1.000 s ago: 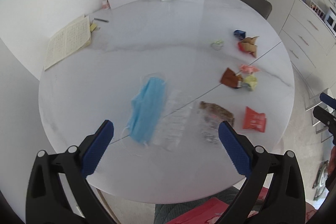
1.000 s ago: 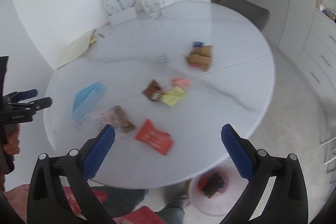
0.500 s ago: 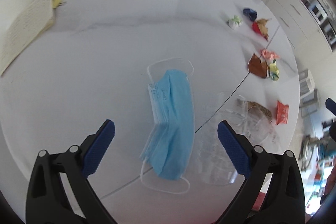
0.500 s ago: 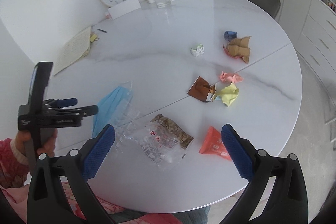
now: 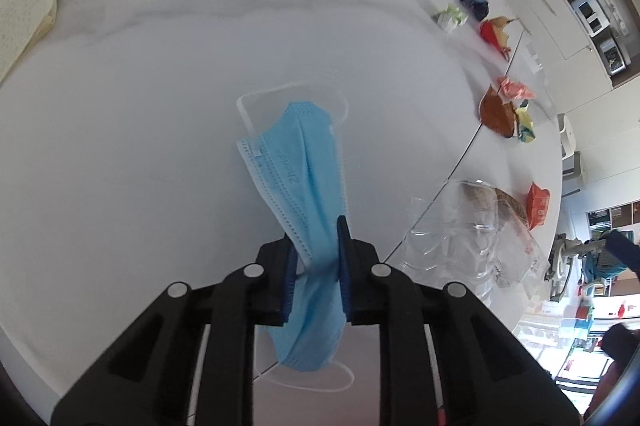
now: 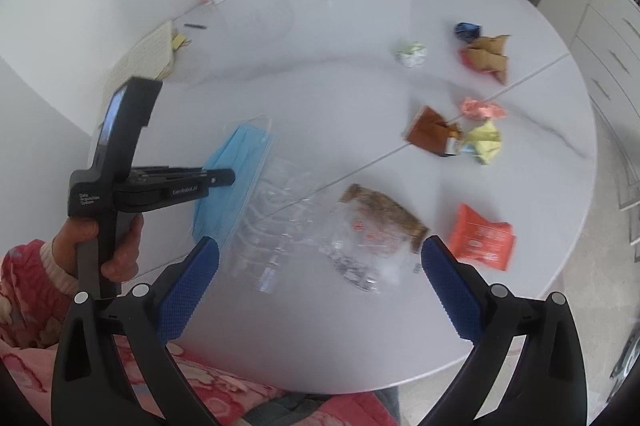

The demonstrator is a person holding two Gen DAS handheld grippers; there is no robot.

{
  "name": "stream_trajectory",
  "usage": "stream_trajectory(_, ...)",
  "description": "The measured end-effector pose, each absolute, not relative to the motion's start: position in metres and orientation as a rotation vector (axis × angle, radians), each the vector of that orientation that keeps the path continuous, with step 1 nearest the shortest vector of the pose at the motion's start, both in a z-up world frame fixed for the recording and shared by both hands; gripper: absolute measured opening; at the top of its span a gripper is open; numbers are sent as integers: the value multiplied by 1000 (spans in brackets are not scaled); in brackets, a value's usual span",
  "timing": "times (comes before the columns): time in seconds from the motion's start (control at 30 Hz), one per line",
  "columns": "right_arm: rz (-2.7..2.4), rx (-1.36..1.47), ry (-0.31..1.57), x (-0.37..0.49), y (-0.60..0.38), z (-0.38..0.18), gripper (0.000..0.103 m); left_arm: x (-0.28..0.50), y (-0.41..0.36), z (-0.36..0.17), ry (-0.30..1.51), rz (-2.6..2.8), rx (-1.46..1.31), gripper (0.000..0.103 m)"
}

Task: Collect trash
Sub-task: 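Grasp the clear plastic snack bag with the right tool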

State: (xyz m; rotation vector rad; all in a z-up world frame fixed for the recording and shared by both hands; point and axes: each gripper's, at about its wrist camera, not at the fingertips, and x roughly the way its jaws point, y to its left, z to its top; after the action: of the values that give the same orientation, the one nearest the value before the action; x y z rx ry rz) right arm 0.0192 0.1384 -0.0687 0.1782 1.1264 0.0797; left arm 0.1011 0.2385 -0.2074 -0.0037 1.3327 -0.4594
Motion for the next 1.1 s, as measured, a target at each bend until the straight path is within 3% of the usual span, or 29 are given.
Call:
stream_trajectory(0.23, 131, 193, 1153, 49, 162, -79, 100, 98, 271, -175, 1258, -425, -82, 18)
stream_trajectory(0.6, -35, 213, 1224, 4, 80, -103, 100, 74, 275, -141, 1174, -468, -105, 18)
stream_trajectory(0.83, 127, -150, 1197, 11, 130, -136, 100, 70, 257, -135, 1172, -521, -47, 18)
stream_trajectory(0.9, 160, -249, 1197, 18, 141, -150, 95, 69, 253, -132, 1169, -527, -37, 18)
stream_trajectory(1.0, 190, -336, 1217, 28, 146, -169, 73, 66, 249, -128, 1164, -526, -17, 18)
stream_trajectory(1.07, 204, -322, 1226, 32, 142, -173, 48, 64, 248, -126, 1161, -524, -14, 18)
stream_trajectory(1.1, 199, -305, 1217, 32, 139, -170, 44, 62, 247, -125, 1160, -524, -13, 18)
